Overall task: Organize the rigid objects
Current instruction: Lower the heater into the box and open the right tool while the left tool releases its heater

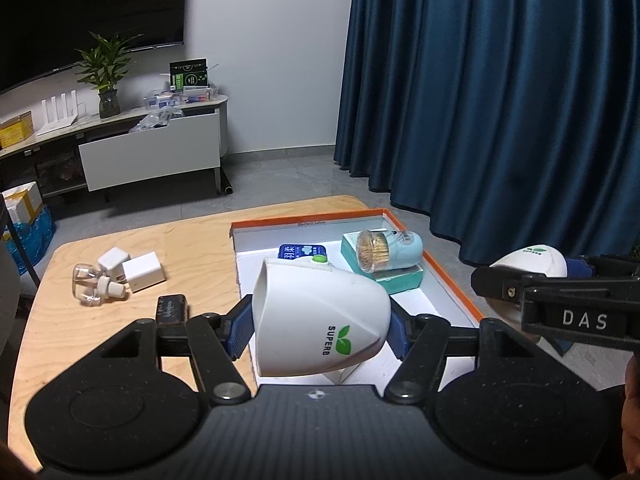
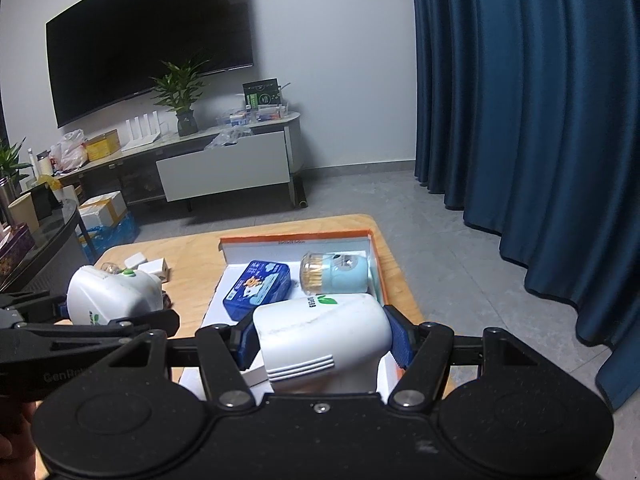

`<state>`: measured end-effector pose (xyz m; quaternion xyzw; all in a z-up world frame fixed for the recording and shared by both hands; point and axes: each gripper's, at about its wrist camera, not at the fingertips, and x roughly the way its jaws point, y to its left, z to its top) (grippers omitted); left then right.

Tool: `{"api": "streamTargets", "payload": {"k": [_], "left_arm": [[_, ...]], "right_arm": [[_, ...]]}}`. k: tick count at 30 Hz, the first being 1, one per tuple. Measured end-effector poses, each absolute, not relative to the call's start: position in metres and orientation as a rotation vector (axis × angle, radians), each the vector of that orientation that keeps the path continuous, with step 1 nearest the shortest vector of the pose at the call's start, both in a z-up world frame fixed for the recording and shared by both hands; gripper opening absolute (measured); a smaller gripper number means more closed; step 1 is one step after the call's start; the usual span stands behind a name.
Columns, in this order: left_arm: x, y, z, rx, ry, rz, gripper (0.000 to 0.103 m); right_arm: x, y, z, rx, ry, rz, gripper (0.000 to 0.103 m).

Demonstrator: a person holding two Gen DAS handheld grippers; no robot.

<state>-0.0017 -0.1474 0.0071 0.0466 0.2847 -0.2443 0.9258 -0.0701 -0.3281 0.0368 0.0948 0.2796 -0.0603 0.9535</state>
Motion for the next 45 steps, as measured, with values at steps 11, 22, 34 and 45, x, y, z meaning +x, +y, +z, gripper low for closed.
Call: {"api": "streamTargets", "payload": {"k": [11, 22, 34, 45], "left_arm": [[0.009, -0.16, 0.005, 0.105, 0.592, -0.52, 0.065], [0.018, -0.171, 0.002, 0.119, 0.599, -0.532, 0.065], [0.025, -0.179, -0.001, 0.127, 0.607, -0.536, 0.065], [0.032, -0.184, -0.004, 0.123, 0.622, -0.539, 0.065]], "right_arm": [[-0.058, -0.339, 0.037, 0.189, 0.562, -0.132, 0.075], [-0.045, -0.345, 0.037, 0.188, 0.558, -0.131, 0.075], [-0.025, -0.35, 0.036, 0.18, 0.562, -0.121, 0.075], [-0.008, -0.357, 0.035, 0.176, 0.562, -0.119, 0.075]]}}
